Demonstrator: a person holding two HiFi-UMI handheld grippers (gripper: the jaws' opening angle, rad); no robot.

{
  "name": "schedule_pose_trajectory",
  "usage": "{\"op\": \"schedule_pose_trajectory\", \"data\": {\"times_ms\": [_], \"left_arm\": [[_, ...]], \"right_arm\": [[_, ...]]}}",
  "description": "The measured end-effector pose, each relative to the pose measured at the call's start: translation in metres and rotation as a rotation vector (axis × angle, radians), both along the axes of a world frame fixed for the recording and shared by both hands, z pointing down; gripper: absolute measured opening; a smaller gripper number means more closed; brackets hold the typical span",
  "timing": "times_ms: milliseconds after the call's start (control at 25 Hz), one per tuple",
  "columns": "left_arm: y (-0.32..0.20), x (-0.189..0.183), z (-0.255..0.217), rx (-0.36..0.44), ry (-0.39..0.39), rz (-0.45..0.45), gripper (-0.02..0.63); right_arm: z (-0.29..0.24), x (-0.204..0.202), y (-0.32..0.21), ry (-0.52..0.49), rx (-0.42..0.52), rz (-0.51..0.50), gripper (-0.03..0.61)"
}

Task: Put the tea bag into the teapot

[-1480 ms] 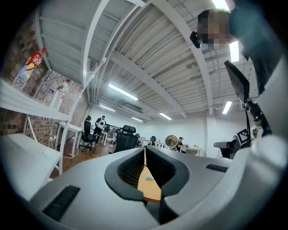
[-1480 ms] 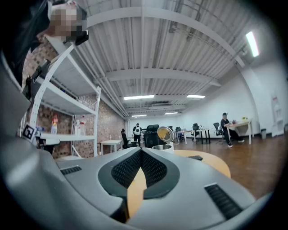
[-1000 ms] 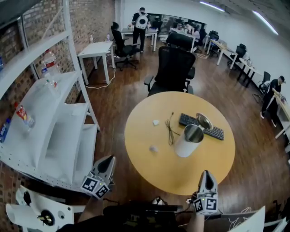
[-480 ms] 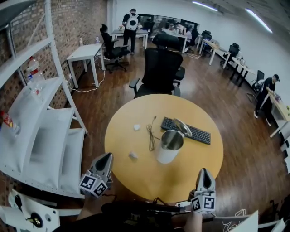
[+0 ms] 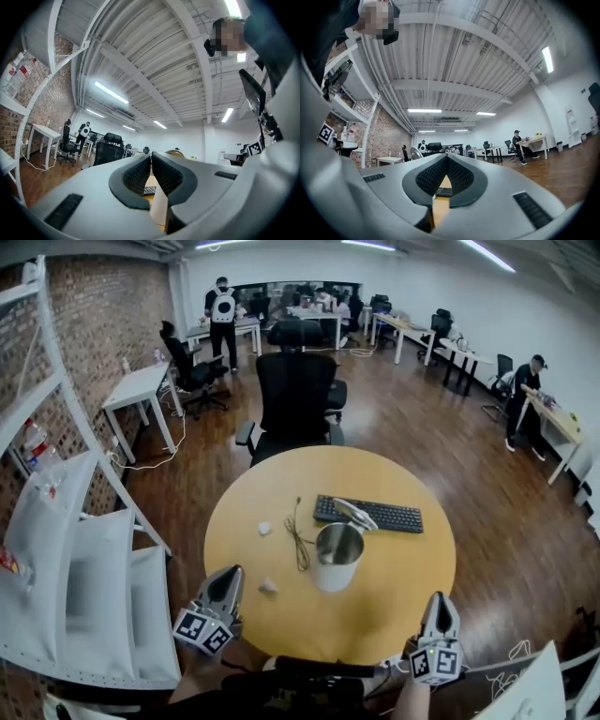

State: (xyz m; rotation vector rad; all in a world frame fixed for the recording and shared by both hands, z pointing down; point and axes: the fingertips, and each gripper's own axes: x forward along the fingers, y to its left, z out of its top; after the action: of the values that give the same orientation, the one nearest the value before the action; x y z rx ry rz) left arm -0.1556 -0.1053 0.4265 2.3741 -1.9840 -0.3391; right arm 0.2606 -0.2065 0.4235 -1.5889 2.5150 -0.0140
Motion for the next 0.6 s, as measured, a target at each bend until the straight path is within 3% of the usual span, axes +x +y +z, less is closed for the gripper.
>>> {"op": "schedule_pose_trajectory", "data": {"times_ms": [280,600], "left_arm": [[-0.024,-0.022,-0.002,-0.006,-0.045,0.057,0.008],[-0.044,-0.017,0.041,-0.119,-0.068,0.128,0.008]], "right_arm": [[0.015,-0.024,0.011,-0.027,-0.011,0.002,0.008],[0.026,-0.06,0.018,0.004,-0.084,-0.041,0.008]]}}
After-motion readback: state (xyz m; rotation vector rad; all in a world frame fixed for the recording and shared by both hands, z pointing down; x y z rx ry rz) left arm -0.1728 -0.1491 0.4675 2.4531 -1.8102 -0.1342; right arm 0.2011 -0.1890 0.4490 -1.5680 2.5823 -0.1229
